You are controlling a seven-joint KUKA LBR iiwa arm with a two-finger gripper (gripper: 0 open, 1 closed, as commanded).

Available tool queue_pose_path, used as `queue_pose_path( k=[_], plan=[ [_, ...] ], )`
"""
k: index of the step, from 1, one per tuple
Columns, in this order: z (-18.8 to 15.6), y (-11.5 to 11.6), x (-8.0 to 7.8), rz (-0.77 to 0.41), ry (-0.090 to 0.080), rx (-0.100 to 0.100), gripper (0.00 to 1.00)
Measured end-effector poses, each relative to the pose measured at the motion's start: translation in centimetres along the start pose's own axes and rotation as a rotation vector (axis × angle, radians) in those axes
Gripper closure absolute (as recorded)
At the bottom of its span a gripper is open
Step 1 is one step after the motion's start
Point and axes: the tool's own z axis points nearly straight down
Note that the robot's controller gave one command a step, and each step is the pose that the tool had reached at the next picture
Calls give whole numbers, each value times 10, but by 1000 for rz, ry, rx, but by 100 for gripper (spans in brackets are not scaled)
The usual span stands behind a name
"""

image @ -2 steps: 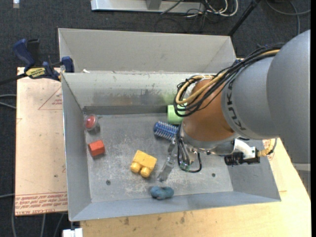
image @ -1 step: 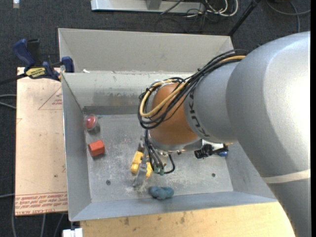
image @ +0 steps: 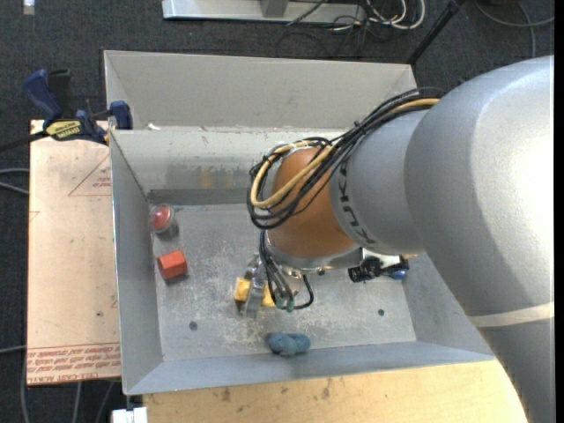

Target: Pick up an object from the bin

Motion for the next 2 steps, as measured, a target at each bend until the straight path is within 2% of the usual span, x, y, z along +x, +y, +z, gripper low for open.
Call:
queue_pose_path(
  k=[1,2],
  plan=[
    [-125,15,33,-57,-6,-4,100],
    [-173,3,38,-444,-5,0,100]
  ],
)
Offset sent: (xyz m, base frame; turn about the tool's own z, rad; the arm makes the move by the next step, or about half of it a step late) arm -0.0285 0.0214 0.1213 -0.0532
